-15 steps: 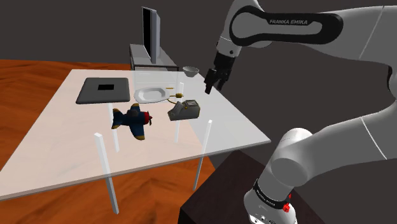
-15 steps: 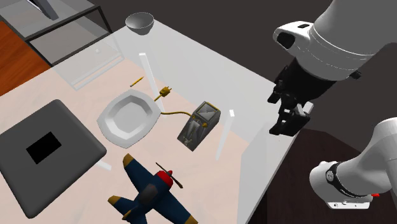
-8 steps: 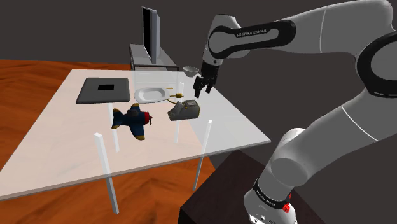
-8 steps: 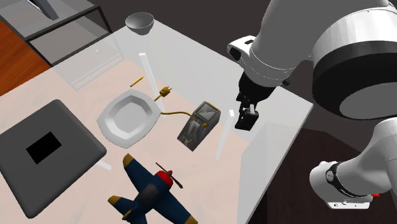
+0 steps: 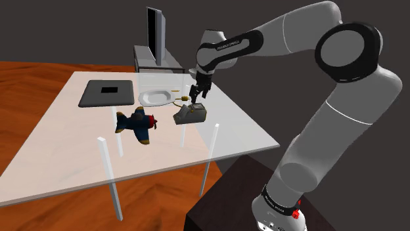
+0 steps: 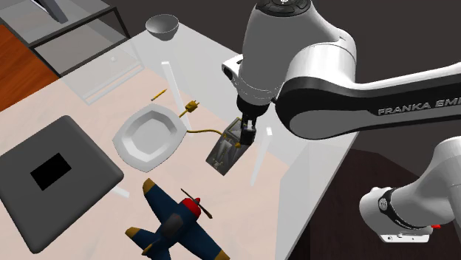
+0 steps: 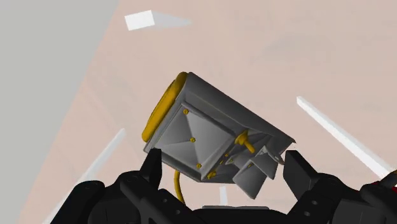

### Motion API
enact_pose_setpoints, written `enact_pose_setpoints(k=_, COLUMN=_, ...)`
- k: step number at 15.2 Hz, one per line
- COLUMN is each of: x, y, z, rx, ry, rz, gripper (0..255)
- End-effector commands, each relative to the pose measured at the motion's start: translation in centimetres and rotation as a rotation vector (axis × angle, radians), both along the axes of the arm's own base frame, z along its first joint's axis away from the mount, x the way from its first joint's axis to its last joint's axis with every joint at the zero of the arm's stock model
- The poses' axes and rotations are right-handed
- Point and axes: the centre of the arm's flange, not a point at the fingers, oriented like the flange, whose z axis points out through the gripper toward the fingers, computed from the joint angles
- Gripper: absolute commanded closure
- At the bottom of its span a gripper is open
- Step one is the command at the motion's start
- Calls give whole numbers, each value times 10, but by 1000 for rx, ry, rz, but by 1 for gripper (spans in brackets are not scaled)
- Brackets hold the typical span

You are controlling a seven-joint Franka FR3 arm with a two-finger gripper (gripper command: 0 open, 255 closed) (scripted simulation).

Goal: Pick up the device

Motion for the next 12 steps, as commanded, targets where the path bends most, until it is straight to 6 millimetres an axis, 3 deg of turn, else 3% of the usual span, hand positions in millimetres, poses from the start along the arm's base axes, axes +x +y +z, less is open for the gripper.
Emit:
enact_pose_setpoints(k=1, x=20, y=-4, z=-15, rx=-13, ry=0, rz=11, gripper=0)
enact_pose_setpoints(k=10, x=113, y=-29, z=-80, rx=-73, ry=4, rz=58, gripper=0)
enact_pose_setpoints(k=12, x=120, y=-31, z=-90, rx=-77, ry=4, rz=62, gripper=0)
